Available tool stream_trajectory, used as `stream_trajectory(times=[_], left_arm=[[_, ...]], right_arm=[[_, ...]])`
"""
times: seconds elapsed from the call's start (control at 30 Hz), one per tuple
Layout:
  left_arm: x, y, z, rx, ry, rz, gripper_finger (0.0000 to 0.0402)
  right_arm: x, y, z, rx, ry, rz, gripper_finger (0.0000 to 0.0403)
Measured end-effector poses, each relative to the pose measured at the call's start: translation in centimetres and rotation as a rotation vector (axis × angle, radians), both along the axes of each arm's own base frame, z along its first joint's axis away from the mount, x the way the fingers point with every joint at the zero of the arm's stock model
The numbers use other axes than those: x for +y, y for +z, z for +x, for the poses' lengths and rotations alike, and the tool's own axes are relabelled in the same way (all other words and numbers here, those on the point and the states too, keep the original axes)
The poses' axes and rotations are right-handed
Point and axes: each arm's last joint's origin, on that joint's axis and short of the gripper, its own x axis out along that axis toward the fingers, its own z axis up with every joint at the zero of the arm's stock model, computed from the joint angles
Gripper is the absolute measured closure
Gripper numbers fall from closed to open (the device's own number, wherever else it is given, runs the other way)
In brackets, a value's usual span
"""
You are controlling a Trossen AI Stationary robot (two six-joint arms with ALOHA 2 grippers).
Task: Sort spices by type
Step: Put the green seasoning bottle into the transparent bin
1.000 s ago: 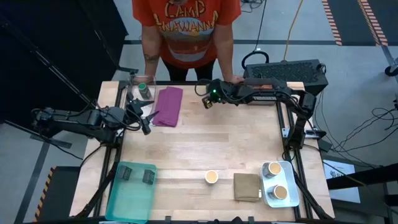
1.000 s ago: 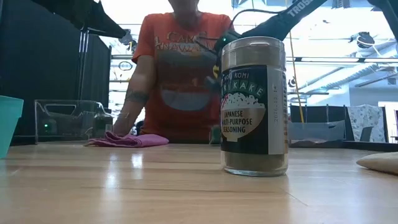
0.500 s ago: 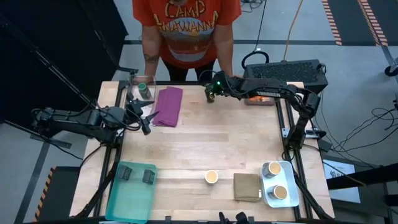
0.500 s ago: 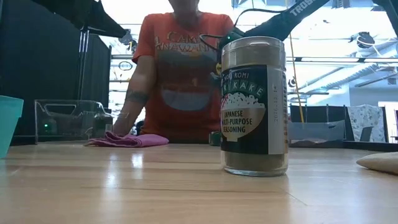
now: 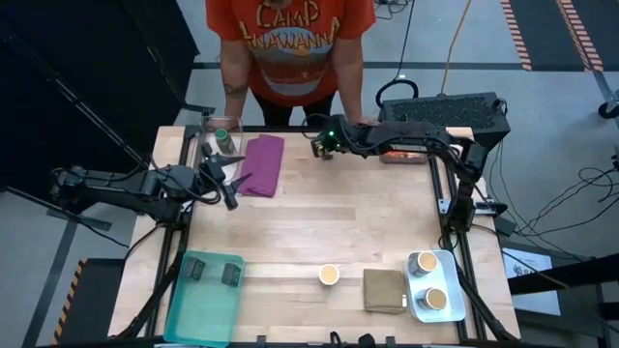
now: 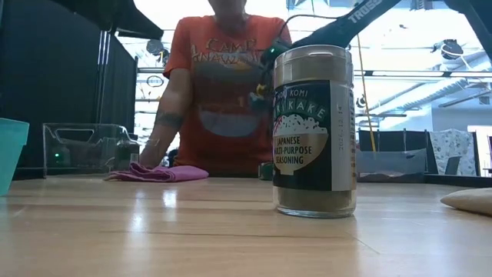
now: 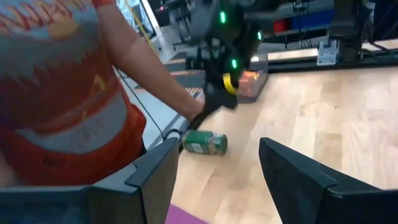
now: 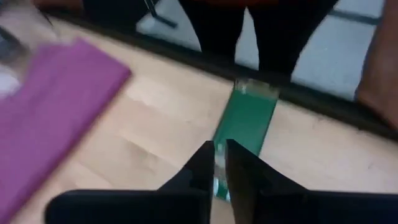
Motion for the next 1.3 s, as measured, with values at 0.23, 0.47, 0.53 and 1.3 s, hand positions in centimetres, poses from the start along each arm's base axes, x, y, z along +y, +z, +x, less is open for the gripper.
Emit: stream_trajectory(times=[0.23, 0.47, 0.53, 1.3], left_arm=[[0.0, 0.6, 0.2, -0.023, -0.013, 0.064, 0.0171], [0.0, 0.5, 0.2, -0.002, -0.019, 0.092, 0.0171], [0.1, 0.5, 0.2, 0.005, -0.017, 0.105, 0.0171], [0.3, 0.0, 0.1, 0.047, -0.014, 0.080, 0.0171]], right_arm=[[0.1, -3.0, 1.7, 0.077, -0.024, 0.076, 0.0308], [-0.6, -3.6, 3.0, 0.145, -0.053, 0.122, 0.0220], [-0.7, -3.7, 3.2, 0.182, -0.066, 0.125, 0.0203], [-1.6, -6.2, 3.5, 0.255, -0.082, 0.273, 0.0179]])
